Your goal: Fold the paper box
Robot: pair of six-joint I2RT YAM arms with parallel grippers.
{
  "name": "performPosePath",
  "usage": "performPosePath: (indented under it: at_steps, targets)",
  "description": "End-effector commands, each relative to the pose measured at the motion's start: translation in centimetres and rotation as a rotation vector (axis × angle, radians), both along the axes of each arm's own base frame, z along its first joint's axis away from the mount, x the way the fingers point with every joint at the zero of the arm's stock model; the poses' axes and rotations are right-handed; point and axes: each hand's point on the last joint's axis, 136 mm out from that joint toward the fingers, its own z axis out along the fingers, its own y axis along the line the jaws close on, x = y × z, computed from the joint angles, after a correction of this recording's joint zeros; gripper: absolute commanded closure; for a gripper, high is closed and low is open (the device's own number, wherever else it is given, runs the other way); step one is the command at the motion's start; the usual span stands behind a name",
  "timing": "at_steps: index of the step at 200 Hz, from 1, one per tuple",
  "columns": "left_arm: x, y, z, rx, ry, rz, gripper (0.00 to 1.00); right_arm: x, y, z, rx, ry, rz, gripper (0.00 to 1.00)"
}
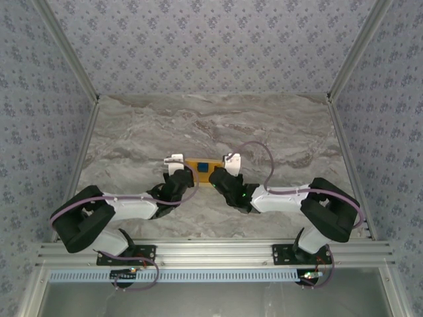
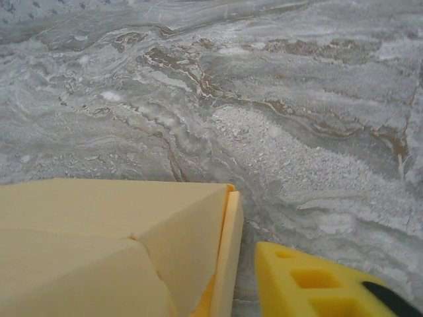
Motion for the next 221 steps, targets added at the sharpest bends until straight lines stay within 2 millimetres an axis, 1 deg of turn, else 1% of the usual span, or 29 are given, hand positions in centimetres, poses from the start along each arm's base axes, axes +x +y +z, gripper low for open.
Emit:
performPosePath:
  at_steps: [1,12,24,34,57,89,109,118,140,166,182,221]
  targets:
    - [-1.0,1.9,-2.5,0.112,0.065,0.022,1.0,-0.5,-1.1,0.3,-0.057,-0.02,-0.017,0.53]
    - [-1.0,1.9,-2.6,0.113,0.066,0.023,1.0,-0.7,-0.7,0.3,-0.069,-0.019,0.008,0.5]
    - [-1.0,1.9,-2.6,0.114,0.067,0.022,1.0,-1.0,-0.4,0.1,-0.085,-0.012,0.038,0.43]
    - [-1.0,1.9,-2.5,0.117,0.067,0.024,1.0,-1.2,-0.2,0.0,-0.087,-0.008,0.054,0.4]
    - [-1.0,2.0,-2.4,0.122,0.067,0.025,1.0,-1.6,-0.1,-0.3,-0.08,0.009,0.079,0.36]
    - [-0.8,1.7,-2.0,0.131,0.063,0.02,1.0,-2.2,-0.6,0.3,-0.127,0.008,0.11,0.34]
    - [-0.8,1.5,-1.7,0.153,0.055,0.017,1.0,-2.5,-1.3,1.5,-0.141,-0.004,0.124,0.33]
    - [-0.8,1.4,-1.6,0.163,0.051,0.016,1.0,-2.7,-1.5,2.4,-0.145,-0.015,0.137,0.33]
    - [-0.8,1.1,-1.6,0.178,0.05,0.013,1.0,-3.0,-2.2,5.0,-0.138,-0.045,0.166,0.32]
    - [-0.7,0.7,-1.3,0.189,0.044,0.005,1.0,-2.7,-2.7,7.6,-0.105,-0.038,0.211,0.3]
    - [-0.6,0.4,-1.1,0.202,0.04,0.002,1.0,-1.8,-2.9,8.5,-0.089,-0.012,0.23,0.29]
    - [-0.5,-0.4,-1.2,0.225,0.042,-0.004,1.0,1.2,-3.2,9.5,-0.053,0.062,0.253,0.29]
